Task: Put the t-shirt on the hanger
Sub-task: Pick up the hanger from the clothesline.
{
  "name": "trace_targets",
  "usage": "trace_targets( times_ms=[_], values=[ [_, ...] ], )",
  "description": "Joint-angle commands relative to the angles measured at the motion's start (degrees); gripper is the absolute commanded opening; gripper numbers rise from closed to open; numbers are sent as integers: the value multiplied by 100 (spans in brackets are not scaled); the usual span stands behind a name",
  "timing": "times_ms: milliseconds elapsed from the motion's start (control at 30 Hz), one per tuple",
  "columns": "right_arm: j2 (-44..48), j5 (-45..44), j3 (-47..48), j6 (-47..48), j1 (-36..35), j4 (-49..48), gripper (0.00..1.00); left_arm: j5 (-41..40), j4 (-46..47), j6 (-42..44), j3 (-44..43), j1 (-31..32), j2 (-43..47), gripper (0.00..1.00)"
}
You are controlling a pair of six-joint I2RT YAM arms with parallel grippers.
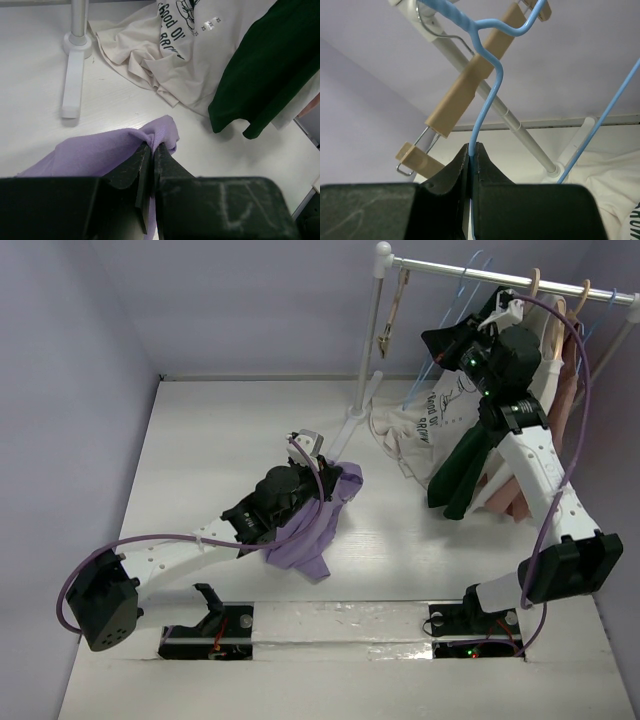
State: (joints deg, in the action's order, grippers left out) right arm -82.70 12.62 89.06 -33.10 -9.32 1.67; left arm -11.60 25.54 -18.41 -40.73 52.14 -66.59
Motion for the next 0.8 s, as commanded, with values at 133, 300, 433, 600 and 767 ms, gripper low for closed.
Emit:
trace_targets(
  times_ms=[133, 300, 433, 600, 767],
  values=[
    [517, 267, -616, 129, 45, 105, 0, -71, 382, 57, 39, -2, 137, 0],
    [1149, 539, -1381, 269, 45, 211, 0, -141, 382, 75, 39, -2, 164, 0],
    [1835, 985, -2232, 348, 45, 386, 0, -255, 399, 57, 21, -2, 146, 0],
    [3089, 2067, -3419, 217, 45, 588, 0, -186, 443, -30, -180, -195, -82, 0],
    [4383, 3192, -4387, -108, -70, 887, 0, -80, 294, -75, -602, -476, -328, 0]
  ],
)
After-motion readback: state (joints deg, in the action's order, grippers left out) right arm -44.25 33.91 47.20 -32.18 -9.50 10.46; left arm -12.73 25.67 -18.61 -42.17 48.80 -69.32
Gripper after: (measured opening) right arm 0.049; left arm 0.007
